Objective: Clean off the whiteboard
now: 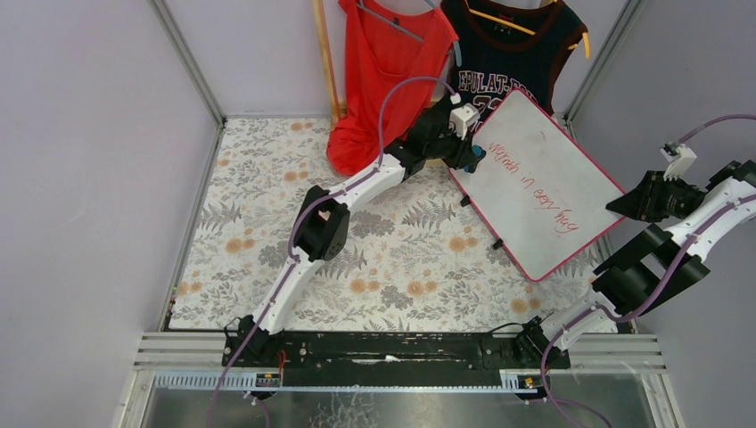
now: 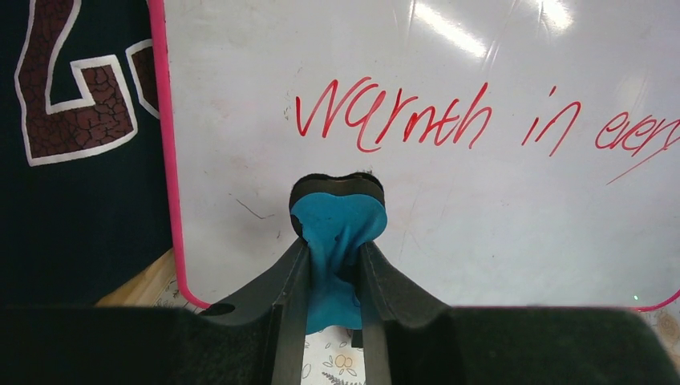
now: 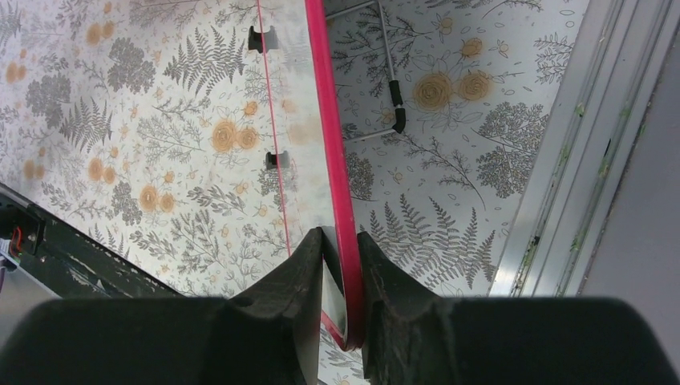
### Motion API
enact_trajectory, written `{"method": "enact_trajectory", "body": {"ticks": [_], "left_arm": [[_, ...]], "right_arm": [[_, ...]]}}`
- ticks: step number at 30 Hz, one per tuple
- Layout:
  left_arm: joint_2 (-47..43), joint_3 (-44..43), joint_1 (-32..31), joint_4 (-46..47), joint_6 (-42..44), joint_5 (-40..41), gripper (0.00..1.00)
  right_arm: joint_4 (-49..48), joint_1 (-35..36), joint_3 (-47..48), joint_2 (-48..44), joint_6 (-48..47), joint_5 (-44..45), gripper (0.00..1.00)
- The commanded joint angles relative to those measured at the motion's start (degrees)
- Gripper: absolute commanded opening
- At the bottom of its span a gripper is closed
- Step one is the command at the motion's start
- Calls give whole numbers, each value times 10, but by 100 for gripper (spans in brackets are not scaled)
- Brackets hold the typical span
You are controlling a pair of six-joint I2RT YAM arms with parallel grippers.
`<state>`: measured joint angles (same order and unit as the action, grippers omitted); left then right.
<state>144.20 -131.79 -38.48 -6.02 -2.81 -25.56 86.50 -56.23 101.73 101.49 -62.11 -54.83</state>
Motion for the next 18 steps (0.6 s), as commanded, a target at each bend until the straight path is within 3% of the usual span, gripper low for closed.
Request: {"method": "enact_trajectory", "body": {"ticks": [1, 18], "left_arm": [[-15, -8, -3, 38, 13, -16, 2], [-3, -27, -24, 63, 15, -26, 6]], "right_arm": [[-19, -33, 32, 6, -55, 73, 0], [-17, -32, -51, -52, -142, 107, 0]]}}
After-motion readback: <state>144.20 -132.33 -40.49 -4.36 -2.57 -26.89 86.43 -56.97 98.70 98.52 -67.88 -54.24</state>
